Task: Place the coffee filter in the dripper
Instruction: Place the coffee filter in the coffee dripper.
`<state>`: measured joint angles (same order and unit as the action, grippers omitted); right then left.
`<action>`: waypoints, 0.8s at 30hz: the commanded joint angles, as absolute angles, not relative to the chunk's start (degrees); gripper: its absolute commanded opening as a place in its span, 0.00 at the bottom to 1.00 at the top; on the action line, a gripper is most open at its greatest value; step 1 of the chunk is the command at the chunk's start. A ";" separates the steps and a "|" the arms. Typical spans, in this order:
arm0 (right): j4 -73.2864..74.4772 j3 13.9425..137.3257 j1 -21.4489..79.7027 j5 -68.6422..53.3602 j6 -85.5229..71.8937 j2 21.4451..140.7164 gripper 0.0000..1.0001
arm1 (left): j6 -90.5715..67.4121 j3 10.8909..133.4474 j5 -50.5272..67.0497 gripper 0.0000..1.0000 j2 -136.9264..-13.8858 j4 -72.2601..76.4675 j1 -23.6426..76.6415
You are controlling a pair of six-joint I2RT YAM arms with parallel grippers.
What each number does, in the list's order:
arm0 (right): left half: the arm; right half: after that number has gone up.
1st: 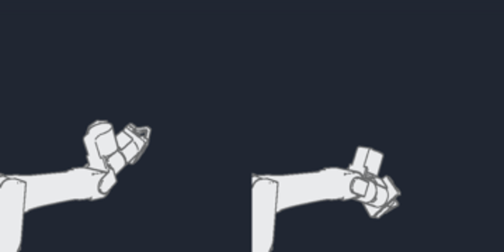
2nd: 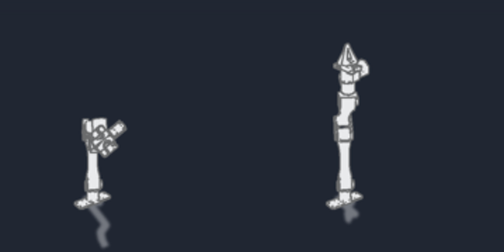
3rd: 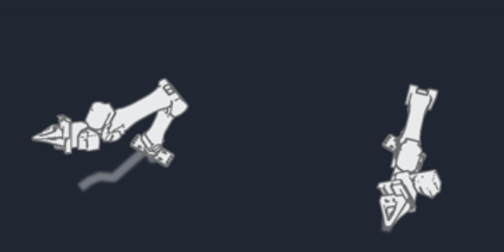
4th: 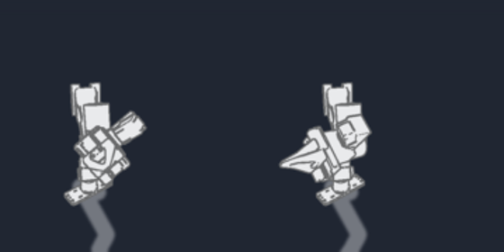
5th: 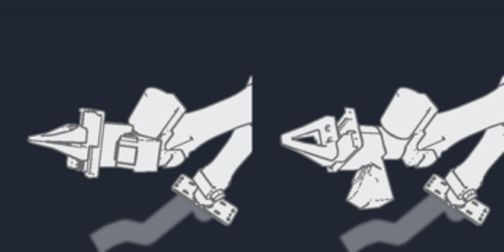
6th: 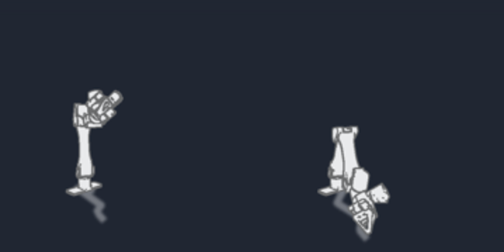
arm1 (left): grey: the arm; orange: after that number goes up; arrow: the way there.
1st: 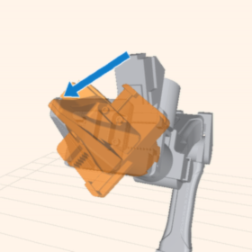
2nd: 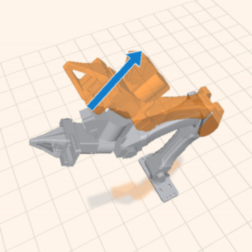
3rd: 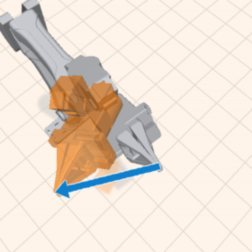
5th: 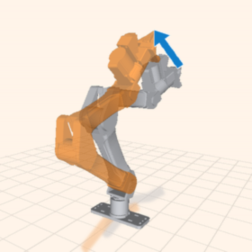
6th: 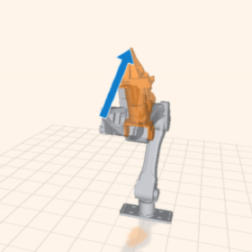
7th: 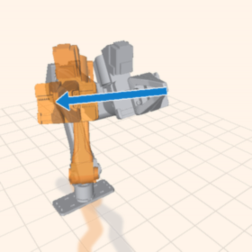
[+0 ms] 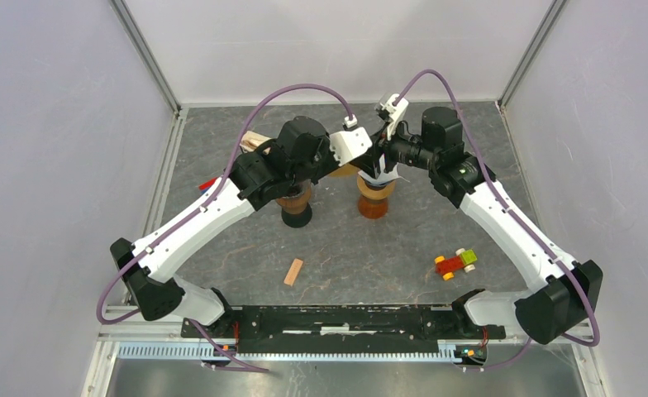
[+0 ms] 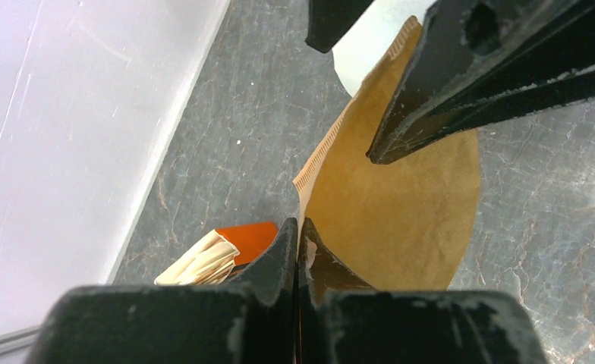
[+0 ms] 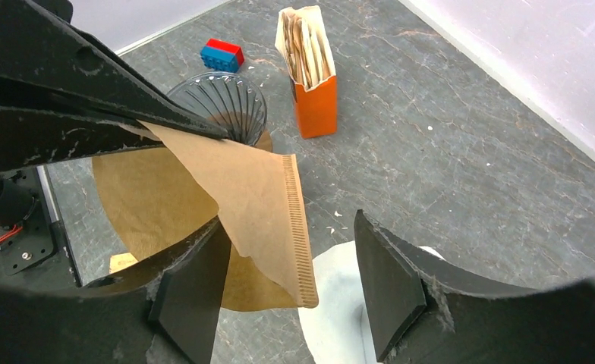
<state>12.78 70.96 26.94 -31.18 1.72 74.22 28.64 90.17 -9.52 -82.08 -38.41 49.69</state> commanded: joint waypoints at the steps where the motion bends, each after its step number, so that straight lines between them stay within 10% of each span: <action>1: 11.37 71.38 27.07 -29.78 0.09 73.92 0.67 | 24.84 90.67 -11.30 0.02 -79.83 -33.97 49.66; 11: 10.32 69.98 26.74 -29.38 -2.02 74.40 0.53 | 24.17 88.87 -10.30 0.02 -79.87 -31.12 49.64; 24: 8.78 70.19 26.58 -30.81 -3.65 75.34 0.03 | 23.63 86.76 -9.17 0.02 -79.47 -30.13 49.66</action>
<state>12.45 70.15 26.83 -29.95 -2.52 75.29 25.96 87.61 -10.07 -81.60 -33.04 49.69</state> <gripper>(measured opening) 0.083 0.032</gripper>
